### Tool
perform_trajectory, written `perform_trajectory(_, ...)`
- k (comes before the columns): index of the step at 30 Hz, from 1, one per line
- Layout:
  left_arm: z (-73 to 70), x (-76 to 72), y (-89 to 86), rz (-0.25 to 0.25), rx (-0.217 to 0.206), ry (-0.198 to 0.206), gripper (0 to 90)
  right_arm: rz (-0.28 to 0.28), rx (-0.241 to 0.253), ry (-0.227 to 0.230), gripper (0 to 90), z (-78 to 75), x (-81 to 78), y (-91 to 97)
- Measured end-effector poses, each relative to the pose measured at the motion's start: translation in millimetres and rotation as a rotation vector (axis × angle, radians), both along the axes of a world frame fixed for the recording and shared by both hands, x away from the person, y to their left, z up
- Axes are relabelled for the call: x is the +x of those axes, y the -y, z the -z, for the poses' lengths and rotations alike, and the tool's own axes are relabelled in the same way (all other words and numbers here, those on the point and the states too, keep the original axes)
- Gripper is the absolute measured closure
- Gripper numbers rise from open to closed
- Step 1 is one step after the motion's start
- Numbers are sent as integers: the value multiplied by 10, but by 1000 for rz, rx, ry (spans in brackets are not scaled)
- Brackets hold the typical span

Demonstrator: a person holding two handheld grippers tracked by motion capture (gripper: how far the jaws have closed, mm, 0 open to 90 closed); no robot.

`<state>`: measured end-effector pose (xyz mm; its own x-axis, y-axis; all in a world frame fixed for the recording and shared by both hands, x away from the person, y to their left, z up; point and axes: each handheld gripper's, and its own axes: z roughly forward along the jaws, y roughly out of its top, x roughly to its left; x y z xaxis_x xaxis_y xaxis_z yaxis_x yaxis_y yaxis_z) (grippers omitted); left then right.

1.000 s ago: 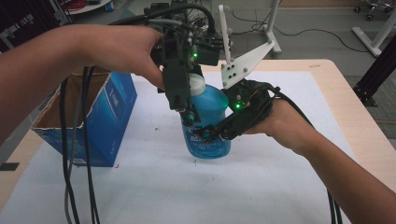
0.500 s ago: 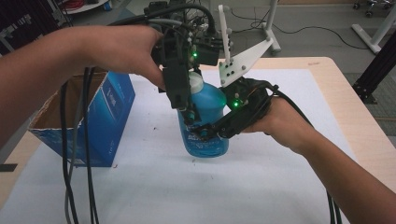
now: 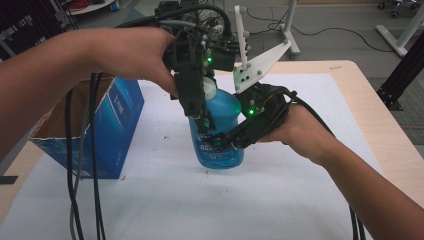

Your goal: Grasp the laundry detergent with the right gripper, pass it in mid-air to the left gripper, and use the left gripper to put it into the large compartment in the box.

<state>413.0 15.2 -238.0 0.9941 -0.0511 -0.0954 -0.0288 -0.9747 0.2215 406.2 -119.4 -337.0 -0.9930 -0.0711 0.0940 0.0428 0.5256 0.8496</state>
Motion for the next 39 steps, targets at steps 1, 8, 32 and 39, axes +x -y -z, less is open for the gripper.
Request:
perform_trajectory(1,0,-1,1,1,1,0,261,1,-1,0,446,-2,-1,1)
perform_trajectory(8,-4,-14,9,14,-3,-6,296,0,-3,0,446,-5,-9,4)
perform_trajectory(32,-158,-56,-79,-4,14,-13,374,60,23,-15,158,-158,4,103)
perform_trajectory(39,-351,-27,-287,-84,27,6,374,154,-98,-19,118,-257,-33,323)
